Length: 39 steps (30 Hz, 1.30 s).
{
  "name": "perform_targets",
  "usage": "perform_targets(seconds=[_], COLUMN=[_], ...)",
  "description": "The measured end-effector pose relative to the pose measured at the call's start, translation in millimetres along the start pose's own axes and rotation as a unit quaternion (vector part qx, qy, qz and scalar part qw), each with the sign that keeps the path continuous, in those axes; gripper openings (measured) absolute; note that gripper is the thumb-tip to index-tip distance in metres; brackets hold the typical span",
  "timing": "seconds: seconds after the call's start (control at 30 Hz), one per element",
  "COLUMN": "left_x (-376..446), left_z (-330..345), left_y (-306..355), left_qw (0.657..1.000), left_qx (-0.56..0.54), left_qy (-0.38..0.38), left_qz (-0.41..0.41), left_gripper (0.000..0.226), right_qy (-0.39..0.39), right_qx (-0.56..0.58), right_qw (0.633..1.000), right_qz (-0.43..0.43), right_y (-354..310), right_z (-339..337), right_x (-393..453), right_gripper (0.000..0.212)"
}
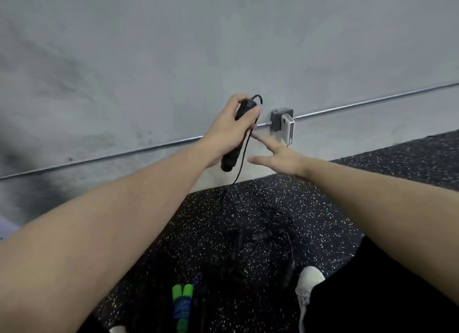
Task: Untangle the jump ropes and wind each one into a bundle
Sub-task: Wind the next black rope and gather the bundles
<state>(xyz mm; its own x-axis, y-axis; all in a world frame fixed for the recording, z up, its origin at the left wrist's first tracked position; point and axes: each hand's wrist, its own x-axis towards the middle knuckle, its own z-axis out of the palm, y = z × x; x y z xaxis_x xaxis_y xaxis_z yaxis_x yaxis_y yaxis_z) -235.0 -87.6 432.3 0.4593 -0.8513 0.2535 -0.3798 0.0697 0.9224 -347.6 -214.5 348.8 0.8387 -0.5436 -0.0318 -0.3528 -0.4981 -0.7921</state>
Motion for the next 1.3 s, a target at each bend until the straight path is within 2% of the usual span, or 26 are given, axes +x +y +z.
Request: perform_targets(seconds=[0.07, 0.13, 0.2, 0.23, 0.33, 0.4, 0.5, 0.57, 0.6, 0.67, 0.73, 0.8, 0.83, 0.9, 0.93, 0.97, 1.03, 1.13, 1.17, 1.23, 1.3], left_x=[-0.8, -2.5, -3.9, -5.3, -16.9, -29.1, -46.4, -53.8, -54.9, -50.4, -36.3, -18.3, -11.0, 0.5, 4.9, 7.8, 11.6, 11.3, 9.6, 3.5, -5.2], left_z=[1.2, 1.6, 1.0, 0.7, 6.2, 14.7, 32.6, 46.8, 52.6, 59.6, 59.8, 55.9, 53.2, 46.9, 42.7, 38.1, 28.1, 12.1, 8.1, 5.7, 12.4], left_y=[7.7, 11.4, 10.3, 6.9, -15.1, -31.9, -48.4, -54.2, -54.7, -49.7, -39.8, -26.4, -18.3, -3.8, 1.6, 5.5, 8.6, 5.9, 2.3, -8.7, -20.6], left_qw=[0.999, 0.998, 0.995, 0.993, 0.989, 0.985, 0.97, 0.963, 0.964, 0.968, 0.967, 0.959, 0.956, 0.95, 0.948, 0.946, 0.937, 0.923, 0.928, 0.947, 0.964], left_qx=[-0.035, -0.061, -0.09, -0.1, -0.07, -0.046, -0.071, -0.061, -0.052, -0.077, -0.142, -0.201, -0.219, -0.253, -0.265, -0.272, -0.294, -0.324, -0.314, -0.263, -0.198], left_qy=[0.007, 0.014, 0.032, 0.043, 0.043, 0.004, -0.094, -0.144, -0.142, -0.091, -0.022, 0.037, 0.059, 0.09, 0.105, 0.12, 0.153, 0.18, 0.171, 0.132, 0.073], left_qz=[-0.016, -0.026, -0.035, -0.046, -0.12, -0.166, -0.215, -0.22, -0.219, -0.22, -0.212, -0.196, -0.185, -0.158, -0.143, -0.129, -0.11, -0.098, -0.102, -0.132, -0.163], left_gripper=[0.013, 0.011, 0.011, 0.012, 0.025, 0.034, 0.054, 0.047, 0.037, 0.025, 0.019, 0.017, 0.017, 0.021, 0.021, 0.021, 0.021, 0.025, 0.026, 0.029, 0.03], right_qy=[0.004, -0.022, -0.051, -0.037, 0.068, 0.115, 0.156, 0.187, 0.196, 0.192, 0.151, 0.054, -0.022, -0.174, -0.213, -0.218, -0.177, -0.171, -0.145, -0.046, 0.052], right_qx=[0.029, 0.117, 0.23, 0.269, 0.366, 0.411, 0.43, 0.436, 0.442, 0.468, 0.466, 0.4, 0.347, 0.25, 0.217, 0.19, 0.136, 0.084, 0.097, 0.182, 0.3], right_qw=[1.0, 0.993, 0.972, 0.962, 0.928, 0.904, 0.889, 0.88, 0.875, 0.861, 0.867, 0.909, 0.933, 0.951, 0.952, 0.957, 0.974, 0.981, 0.984, 0.982, 0.952], right_qz=[-0.01, 0.007, 0.027, 0.026, 0.001, -0.016, -0.001, 0.019, 0.029, 0.054, 0.094, 0.108, 0.091, 0.042, 0.028, 0.025, 0.029, 0.026, 0.033, 0.034, 0.019], right_y=[-12.5, -22.6, -28.4, -32.2, -45.1, -48.4, -42.8, -36.5, -33.0, -29.1, -24.7, -16.9, -13.2, -13.4, -16.6, -20.4, -19.6, 0.3, 6.2, 8.0, 0.8], right_z=[-0.9, -2.0, -3.3, -5.8, -21.4, -32.3, -39.6, -41.4, -42.7, -46.4, -47.7, -42.5, -38.6, -33.9, -34.9, -37.8, -48.7, -61.6, -64.5, -72.4, -80.3], right_x=[-6.9, -16.0, -23.7, -26.1, -28.7, -26.9, -24.9, -24.1, -22.4, -21.6, -24.6, -33.0, -39.8, -54.0, -58.7, -62.8, -64.9, -64.2, -63.8, -62.0, -58.6], right_gripper=[0.037, 0.024, 0.021, 0.021, 0.016, 0.013, 0.012, 0.014, 0.016, 0.025, 0.038, 0.045, 0.046, 0.046, 0.043, 0.041, 0.037, 0.025, 0.024, 0.025, 0.025])
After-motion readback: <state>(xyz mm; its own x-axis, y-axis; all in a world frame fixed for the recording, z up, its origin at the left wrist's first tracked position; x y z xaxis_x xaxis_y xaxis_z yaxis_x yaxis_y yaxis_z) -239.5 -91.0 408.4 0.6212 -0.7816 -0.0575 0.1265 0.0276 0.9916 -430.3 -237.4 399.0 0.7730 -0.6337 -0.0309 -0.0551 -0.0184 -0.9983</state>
